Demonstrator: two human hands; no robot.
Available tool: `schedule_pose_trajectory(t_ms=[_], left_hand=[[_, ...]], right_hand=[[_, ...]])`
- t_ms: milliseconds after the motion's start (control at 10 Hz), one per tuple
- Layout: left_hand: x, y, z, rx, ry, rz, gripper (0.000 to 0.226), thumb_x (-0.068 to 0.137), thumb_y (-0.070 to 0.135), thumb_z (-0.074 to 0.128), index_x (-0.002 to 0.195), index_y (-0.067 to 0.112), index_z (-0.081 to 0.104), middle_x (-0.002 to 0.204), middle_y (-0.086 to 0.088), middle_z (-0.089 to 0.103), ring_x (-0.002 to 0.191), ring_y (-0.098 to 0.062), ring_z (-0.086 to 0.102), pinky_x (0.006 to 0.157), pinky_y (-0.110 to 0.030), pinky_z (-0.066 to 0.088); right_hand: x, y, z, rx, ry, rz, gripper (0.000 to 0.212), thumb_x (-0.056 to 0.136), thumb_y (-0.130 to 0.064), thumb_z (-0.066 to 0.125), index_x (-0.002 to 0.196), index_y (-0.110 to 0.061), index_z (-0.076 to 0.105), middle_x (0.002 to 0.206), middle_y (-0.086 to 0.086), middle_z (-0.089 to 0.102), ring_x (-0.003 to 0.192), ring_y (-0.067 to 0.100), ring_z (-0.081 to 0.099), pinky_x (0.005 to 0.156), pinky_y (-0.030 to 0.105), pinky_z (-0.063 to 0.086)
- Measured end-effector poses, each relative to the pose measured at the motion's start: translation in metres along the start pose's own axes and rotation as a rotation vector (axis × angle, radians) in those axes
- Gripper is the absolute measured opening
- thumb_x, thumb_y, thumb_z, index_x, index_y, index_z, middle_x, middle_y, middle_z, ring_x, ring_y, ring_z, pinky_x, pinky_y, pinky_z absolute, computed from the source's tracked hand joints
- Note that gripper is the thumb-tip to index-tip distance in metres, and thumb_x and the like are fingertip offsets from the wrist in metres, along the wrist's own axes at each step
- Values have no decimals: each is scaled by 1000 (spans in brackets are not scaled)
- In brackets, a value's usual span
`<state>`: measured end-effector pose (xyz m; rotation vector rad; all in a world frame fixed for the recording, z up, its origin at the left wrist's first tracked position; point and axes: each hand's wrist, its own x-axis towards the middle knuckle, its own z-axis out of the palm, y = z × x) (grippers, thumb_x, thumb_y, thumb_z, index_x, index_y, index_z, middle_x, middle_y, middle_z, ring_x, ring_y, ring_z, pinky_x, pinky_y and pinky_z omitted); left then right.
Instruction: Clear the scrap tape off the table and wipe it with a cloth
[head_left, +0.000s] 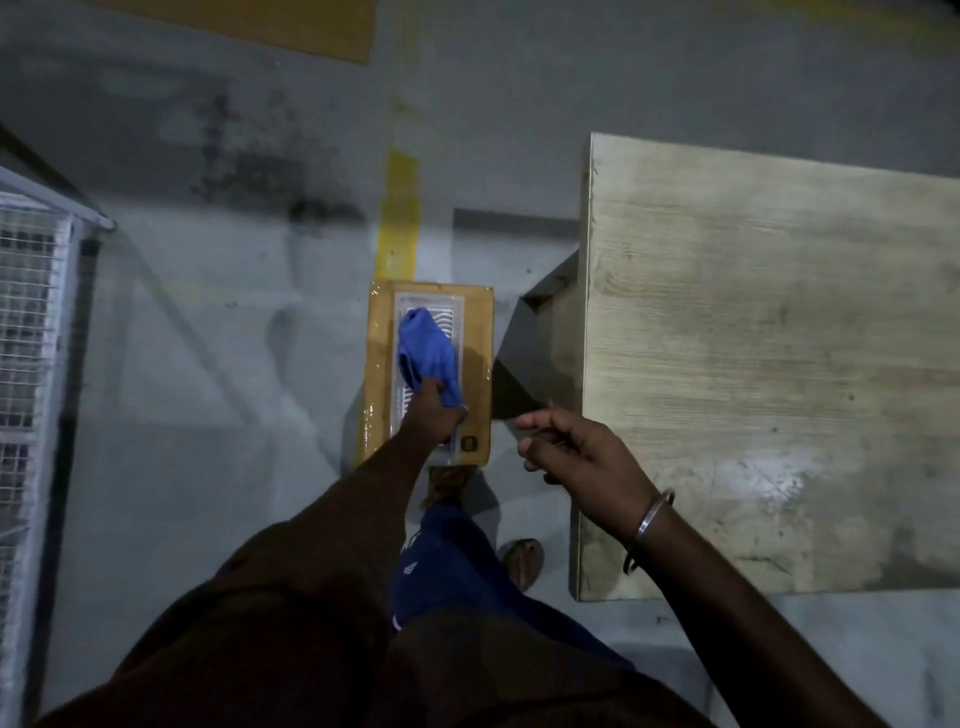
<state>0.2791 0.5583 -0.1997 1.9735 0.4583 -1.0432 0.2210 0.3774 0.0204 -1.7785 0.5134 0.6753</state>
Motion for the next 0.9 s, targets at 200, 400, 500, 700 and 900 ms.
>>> schedule_pose_trajectory(t_ms=[200, 400, 500, 700, 900], left_hand=[[-2, -5, 7, 98, 202, 124, 37, 101, 14, 62, 138, 8, 59, 134, -23, 64, 125, -42, 61, 105, -46, 46], [-13, -21, -16, 625, 241, 372, 30, 100, 15, 59, 129, 12, 67, 131, -16, 63, 120, -34, 62, 101, -43, 50], [-17, -23, -23, 954, 101, 373, 29, 100, 24, 58, 127, 17, 67, 130, -12, 59, 115, -31, 63, 93, -43, 54], [-39, -12, -17, 1157, -101, 217, 27, 100, 33, 60, 121, 17, 63, 126, -8, 64, 121, -26, 62, 105, -46, 47], [-74, 6, -4, 894, 148, 264, 25, 102, 36, 53, 117, 19, 65, 117, -5, 69, 110, -26, 68, 93, -42, 52]], right_hand=[[-7, 19, -3, -23, 27, 41, 43, 74, -56, 67, 108, -31, 76, 94, 3, 77, 90, 19, 75, 85, 40, 59], [-6, 14, 2, -9, 13, 28, 17, 88, -36, 71, 105, -37, 74, 93, 2, 78, 89, 17, 75, 85, 40, 60], [0, 5, 8, 3, 10, -2, 27, 83, -44, 71, 107, -31, 75, 91, -1, 76, 89, 17, 74, 78, 30, 57], [0, -2, 7, 31, -60, -63, 19, 97, -16, 70, 114, -21, 75, 91, -5, 74, 89, 12, 71, 69, 12, 49], [-16, 0, -17, 126, -16, -82, 16, 96, -16, 70, 104, -29, 74, 90, 1, 76, 81, 13, 72, 72, 22, 52]])
